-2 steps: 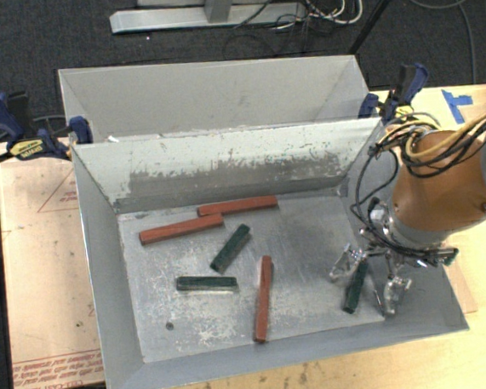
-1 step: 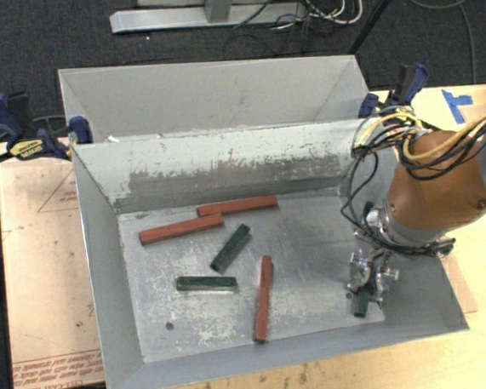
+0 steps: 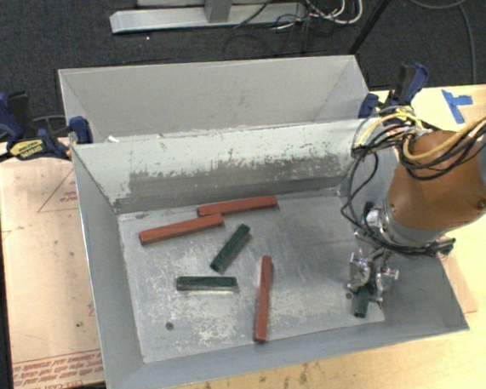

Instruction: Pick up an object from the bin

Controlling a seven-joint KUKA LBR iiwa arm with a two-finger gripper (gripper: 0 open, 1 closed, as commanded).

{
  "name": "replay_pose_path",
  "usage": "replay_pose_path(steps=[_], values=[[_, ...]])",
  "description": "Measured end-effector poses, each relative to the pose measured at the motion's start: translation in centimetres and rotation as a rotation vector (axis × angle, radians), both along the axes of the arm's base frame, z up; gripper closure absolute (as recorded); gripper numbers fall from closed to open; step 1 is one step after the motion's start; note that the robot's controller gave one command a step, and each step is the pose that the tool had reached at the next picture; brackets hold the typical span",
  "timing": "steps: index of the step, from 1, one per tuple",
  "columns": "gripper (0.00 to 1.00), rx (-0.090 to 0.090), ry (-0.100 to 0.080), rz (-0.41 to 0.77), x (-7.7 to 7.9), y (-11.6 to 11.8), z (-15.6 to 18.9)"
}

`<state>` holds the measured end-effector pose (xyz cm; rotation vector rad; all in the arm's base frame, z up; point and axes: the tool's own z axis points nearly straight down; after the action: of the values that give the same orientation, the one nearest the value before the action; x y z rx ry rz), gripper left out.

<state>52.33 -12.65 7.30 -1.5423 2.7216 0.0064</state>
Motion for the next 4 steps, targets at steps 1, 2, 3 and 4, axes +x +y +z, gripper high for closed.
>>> replay_pose_path(steps=[1, 2, 3, 4], values=[[1.00, -0.001, 0.002, 0.000, 0.0, 0.0, 0.2], [1.00, -0.006, 0.005, 0.001, -0.1, -0.1, 0.7], [1.00, -0.007, 0.006, 0.000, 0.0, -0.1, 0.9], [1.00, -0.007, 0.010, -0.001, -0.1, 0.0, 1.2]])
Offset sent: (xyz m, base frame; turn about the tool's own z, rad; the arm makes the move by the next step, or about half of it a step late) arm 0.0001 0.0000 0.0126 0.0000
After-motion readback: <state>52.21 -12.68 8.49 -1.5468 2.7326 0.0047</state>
